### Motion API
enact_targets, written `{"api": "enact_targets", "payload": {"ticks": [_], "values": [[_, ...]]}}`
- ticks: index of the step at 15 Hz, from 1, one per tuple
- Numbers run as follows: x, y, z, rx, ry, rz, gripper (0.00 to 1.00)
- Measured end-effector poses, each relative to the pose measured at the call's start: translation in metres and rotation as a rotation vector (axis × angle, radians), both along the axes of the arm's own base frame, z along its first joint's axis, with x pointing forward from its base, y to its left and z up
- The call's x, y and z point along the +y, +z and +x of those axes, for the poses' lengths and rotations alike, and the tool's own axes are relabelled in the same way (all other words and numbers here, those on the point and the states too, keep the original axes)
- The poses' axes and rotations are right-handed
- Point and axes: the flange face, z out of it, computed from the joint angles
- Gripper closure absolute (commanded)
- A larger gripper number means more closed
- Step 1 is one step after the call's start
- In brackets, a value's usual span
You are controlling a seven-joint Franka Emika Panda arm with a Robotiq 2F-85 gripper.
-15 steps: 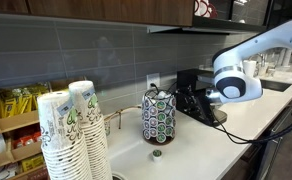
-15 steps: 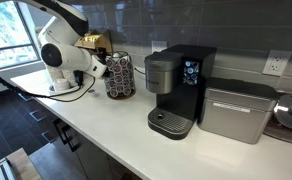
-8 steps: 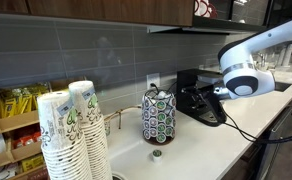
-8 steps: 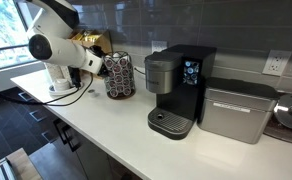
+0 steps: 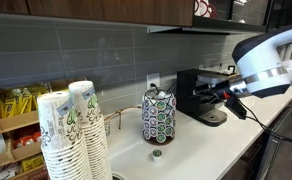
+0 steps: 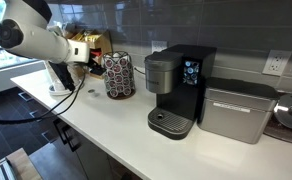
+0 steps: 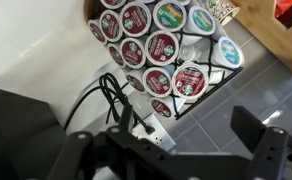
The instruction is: Put the right coffee pod in the rack
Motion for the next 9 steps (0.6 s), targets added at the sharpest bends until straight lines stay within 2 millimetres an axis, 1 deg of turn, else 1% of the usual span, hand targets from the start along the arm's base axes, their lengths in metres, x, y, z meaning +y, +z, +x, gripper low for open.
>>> {"api": "enact_targets", "payload": {"ticks": [5, 9], "values": [[0.000, 0.005, -0.024, -0.036, 0.087, -0.144, 0.00], [0.001, 0.016, -0.023, -0.058, 0.155, -0.193, 0.00]]}}
